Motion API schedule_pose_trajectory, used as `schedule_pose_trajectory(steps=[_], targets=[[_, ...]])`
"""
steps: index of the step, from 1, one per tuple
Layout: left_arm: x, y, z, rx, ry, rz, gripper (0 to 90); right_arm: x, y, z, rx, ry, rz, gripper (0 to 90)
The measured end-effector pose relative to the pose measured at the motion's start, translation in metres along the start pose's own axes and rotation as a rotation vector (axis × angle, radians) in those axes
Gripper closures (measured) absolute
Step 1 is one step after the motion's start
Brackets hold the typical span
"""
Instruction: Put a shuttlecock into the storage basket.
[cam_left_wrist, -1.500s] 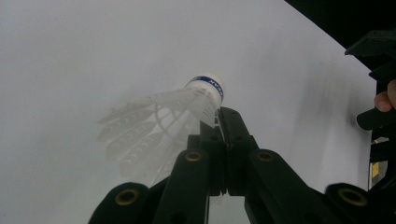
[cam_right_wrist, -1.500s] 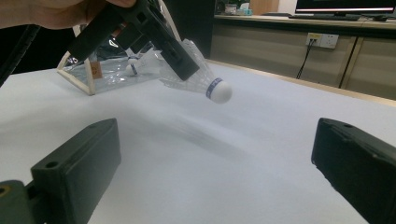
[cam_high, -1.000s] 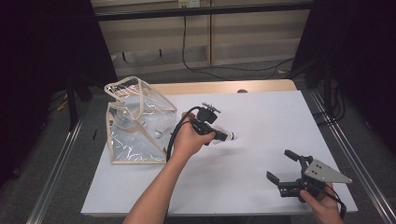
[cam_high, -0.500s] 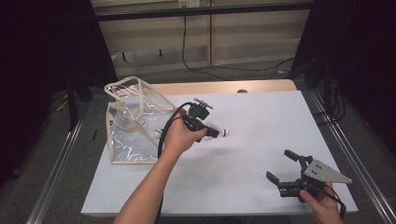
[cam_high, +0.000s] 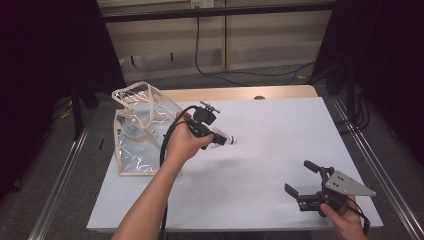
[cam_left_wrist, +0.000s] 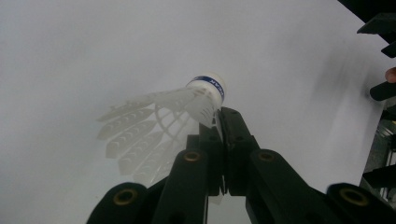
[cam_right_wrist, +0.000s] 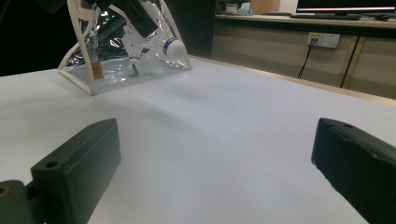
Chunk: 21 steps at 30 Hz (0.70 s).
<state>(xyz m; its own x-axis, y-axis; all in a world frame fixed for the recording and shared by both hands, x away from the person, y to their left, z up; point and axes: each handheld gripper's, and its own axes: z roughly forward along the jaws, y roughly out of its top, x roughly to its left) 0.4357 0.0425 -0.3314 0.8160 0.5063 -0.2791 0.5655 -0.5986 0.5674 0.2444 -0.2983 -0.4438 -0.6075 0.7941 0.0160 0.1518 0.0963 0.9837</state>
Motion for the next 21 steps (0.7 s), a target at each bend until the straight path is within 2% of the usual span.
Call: schedule_pose_trajectory(steps=[16,21], targets=[[0.001,0.007,-0.024,0.014,0.042,-0.005,88.3,0.000,0.000,0.000,0.000,0.001,0.001,0.8],[0.003,0.009,-0.031,0.013,0.050,-0.020,88.3,0.000,0.000,0.000,0.001,0.001,-0.002,0.8]])
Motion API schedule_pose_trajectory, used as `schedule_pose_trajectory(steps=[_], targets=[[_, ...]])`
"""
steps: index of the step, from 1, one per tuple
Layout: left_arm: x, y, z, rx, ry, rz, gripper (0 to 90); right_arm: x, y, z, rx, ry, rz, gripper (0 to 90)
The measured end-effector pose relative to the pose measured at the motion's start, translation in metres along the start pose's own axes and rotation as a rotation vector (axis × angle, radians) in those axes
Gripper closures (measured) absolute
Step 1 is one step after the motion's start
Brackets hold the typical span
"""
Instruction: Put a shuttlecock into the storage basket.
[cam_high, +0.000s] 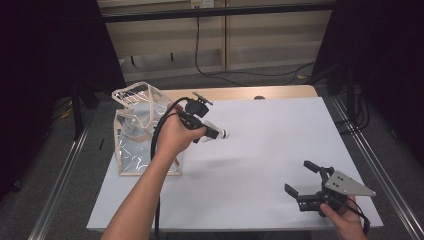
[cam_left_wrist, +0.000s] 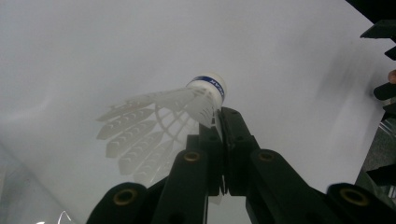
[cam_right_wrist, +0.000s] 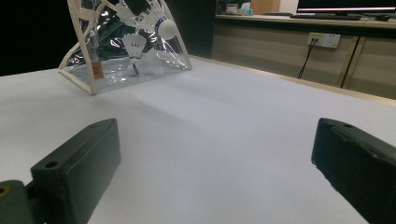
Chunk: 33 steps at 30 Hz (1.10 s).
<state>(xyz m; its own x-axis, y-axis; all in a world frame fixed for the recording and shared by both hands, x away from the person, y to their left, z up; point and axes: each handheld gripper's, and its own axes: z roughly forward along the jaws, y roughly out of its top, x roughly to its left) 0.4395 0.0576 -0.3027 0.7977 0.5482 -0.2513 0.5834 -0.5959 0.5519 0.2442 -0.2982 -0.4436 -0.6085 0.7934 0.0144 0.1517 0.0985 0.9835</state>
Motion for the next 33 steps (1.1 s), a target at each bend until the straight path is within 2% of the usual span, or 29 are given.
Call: schedule_pose_trajectory(steps=[6,22,24,29,33], targets=[[0.003,0.002,-0.008,0.013,0.007,-0.012,88.2,0.000,0.000,0.000,-0.001,0.000,0.001,0.8],[0.006,0.011,-0.034,0.008,0.023,-0.052,87.9,0.000,0.000,0.000,0.000,0.001,0.004,0.8],[0.008,0.011,-0.037,0.013,0.033,-0.044,87.8,0.000,0.000,0.000,0.001,0.001,0.003,0.8],[0.009,0.012,-0.043,0.003,0.042,-0.062,87.8,0.000,0.000,0.000,0.002,0.000,0.003,0.8],[0.010,0.013,-0.047,0.011,0.046,-0.053,87.7,0.000,0.000,0.000,0.001,0.001,0.005,0.8]])
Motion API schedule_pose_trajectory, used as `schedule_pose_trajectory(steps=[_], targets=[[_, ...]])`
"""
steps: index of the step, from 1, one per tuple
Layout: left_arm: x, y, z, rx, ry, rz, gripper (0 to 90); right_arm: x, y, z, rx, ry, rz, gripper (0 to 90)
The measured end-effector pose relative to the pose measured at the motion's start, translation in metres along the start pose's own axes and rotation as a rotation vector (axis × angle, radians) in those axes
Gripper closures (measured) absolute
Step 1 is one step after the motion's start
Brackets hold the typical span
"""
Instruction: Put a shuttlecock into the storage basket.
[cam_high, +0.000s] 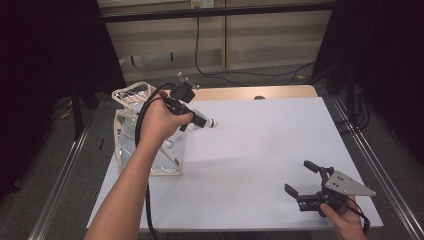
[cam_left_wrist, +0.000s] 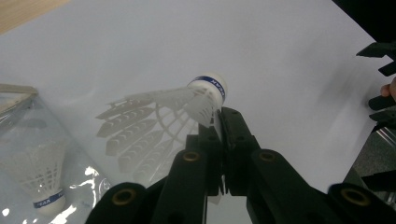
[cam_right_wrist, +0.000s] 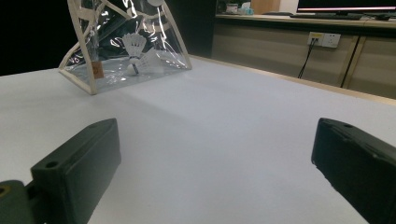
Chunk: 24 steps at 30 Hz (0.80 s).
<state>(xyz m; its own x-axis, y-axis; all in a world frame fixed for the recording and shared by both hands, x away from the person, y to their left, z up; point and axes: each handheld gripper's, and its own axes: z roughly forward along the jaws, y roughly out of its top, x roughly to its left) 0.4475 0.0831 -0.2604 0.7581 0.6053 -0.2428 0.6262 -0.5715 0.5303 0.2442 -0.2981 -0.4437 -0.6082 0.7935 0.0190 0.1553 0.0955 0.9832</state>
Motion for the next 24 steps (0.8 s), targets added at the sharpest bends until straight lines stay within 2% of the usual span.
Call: schedule_pose_trajectory(steps=[8,11,24], targets=[[0.000,0.002,-0.008,-0.005,0.012,-0.013,87.7,0.000,0.000,0.000,0.000,-0.002,-0.001,0.8],[0.001,0.003,-0.011,-0.001,0.020,-0.006,87.7,0.000,0.000,0.000,-0.001,-0.002,-0.003,0.8],[0.011,0.004,-0.024,-0.006,0.041,-0.047,87.7,0.000,0.000,-0.001,-0.006,-0.002,-0.001,0.8]])
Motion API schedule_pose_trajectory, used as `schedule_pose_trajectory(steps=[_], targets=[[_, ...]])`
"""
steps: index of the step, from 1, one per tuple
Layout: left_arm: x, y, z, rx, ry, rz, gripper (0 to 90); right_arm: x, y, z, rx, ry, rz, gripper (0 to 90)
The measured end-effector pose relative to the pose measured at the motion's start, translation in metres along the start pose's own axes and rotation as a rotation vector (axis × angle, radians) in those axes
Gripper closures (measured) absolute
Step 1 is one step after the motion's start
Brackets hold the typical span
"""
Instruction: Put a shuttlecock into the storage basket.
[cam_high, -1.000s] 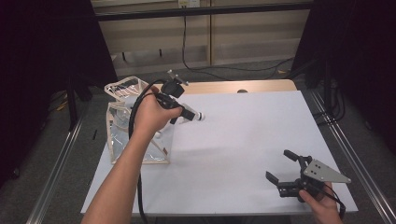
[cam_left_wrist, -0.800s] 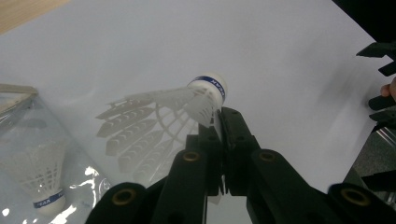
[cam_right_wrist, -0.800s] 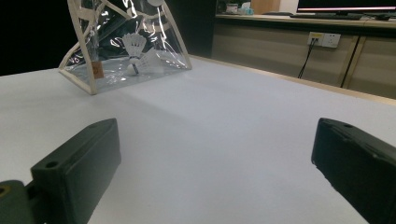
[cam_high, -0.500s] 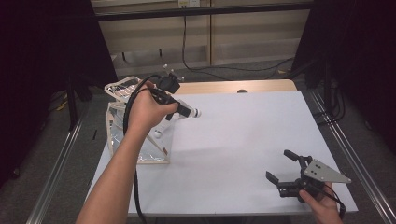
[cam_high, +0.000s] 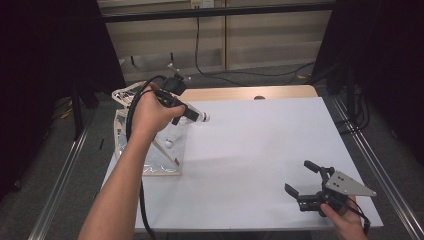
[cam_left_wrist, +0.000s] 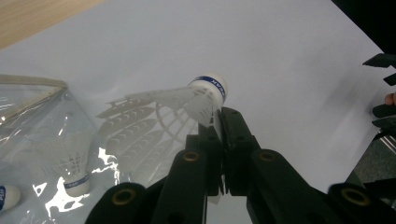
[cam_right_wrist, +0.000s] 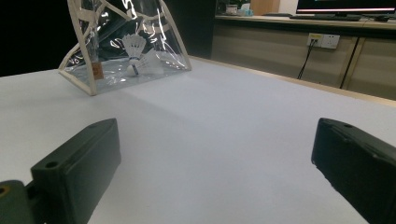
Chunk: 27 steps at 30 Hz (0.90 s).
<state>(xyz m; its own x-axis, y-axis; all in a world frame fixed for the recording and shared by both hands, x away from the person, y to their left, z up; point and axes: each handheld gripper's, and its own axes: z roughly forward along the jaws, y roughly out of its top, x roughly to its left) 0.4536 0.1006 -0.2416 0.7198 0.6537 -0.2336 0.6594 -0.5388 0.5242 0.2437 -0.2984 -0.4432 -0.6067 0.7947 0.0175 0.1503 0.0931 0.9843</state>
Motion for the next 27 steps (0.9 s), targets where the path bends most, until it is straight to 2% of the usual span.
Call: schedule_pose_trajectory(steps=[27], targets=[[0.017,-0.002,-0.035,-0.024,0.055,-0.050,87.9,0.001,0.000,0.000,0.000,0.002,0.004,0.8]])
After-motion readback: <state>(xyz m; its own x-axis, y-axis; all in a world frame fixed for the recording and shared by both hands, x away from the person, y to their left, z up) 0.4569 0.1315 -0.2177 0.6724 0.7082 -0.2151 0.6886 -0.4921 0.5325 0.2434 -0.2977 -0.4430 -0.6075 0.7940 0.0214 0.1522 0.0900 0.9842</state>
